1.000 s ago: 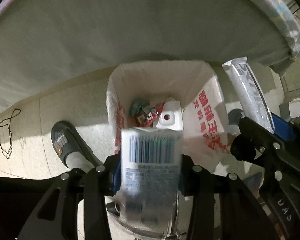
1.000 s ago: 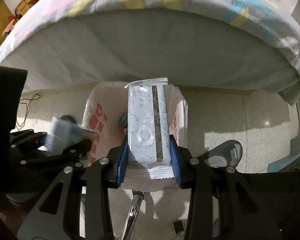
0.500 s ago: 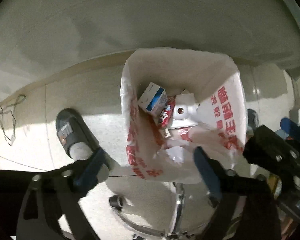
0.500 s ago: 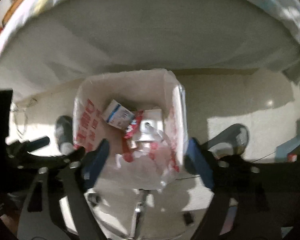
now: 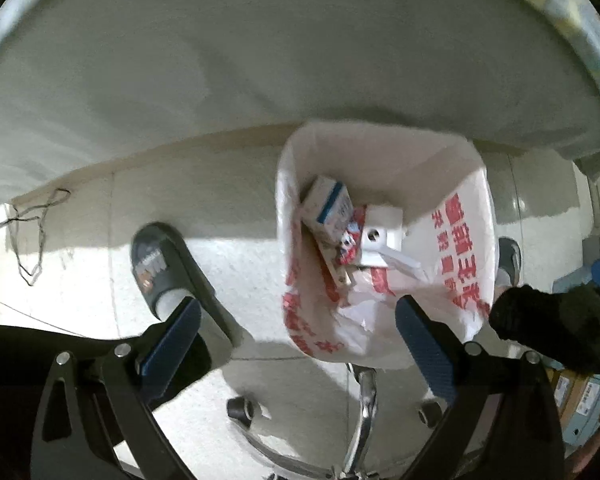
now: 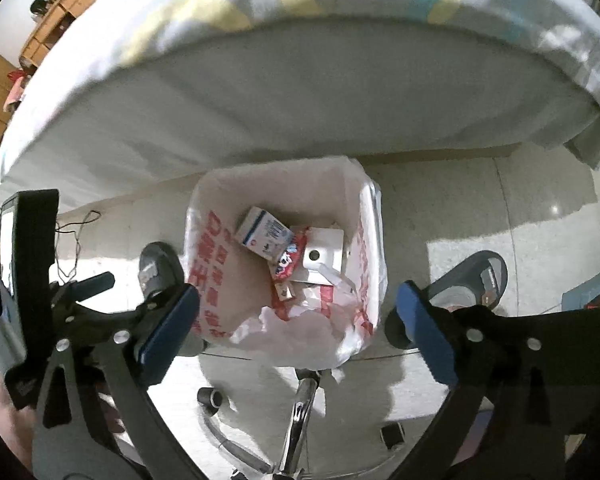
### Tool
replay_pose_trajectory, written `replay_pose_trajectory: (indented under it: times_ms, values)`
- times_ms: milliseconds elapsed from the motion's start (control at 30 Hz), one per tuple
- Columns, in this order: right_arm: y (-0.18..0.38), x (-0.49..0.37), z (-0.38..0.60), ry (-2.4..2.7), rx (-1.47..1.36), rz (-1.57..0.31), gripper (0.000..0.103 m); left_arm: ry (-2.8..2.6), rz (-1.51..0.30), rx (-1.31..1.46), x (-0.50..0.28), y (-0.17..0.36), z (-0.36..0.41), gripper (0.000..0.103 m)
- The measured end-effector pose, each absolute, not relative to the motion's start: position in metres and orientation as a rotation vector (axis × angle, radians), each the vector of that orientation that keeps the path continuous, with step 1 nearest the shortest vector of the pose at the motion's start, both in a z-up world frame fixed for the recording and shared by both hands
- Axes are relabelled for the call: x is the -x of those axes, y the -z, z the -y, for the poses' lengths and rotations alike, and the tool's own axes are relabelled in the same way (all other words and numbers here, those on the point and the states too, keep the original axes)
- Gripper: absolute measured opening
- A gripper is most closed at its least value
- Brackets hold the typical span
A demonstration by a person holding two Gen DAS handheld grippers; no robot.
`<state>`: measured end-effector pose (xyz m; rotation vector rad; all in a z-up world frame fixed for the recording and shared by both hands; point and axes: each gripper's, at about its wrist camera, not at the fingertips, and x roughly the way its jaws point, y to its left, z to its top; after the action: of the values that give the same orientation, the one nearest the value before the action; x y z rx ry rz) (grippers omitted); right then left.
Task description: Collect trash
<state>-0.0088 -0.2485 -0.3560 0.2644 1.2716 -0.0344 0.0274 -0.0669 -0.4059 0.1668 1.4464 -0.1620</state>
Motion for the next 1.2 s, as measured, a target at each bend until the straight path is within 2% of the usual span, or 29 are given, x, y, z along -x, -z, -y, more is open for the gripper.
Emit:
replay_pose_trajectory:
  times_ms: [167, 300, 567, 900, 1200]
  values:
    - [0.324, 0.013, 0.243, 0.038, -0.224, -1.220, 0.096, 0.138, -1.338, -0.179, -0.028, 0.367, 0.060, 0.095]
    - [0.283, 0.022, 0.242, 0.022, -0.227, -1.146, 0.096, 0.112, -1.216, -0.127, -0.028, 0.316, 0.046, 0.095]
    - [0.191, 0.041, 0.234, -0.032, -0.176, -1.012, 0.096, 0.056, -1.043, -0.081, -0.012, 0.226, 0.023, 0.095]
    - [0.074, 0.070, 0.223, -0.059, -0.161, -0.757, 0.096, 0.014, -0.775, -0.082, 0.019, 0.102, 0.014, 0.095]
    - [0.019, 0.094, 0.217, -0.074, -0.111, -0.639, 0.096, -0.003, -0.565, -0.036, 0.055, 0.012, -0.003, 0.095]
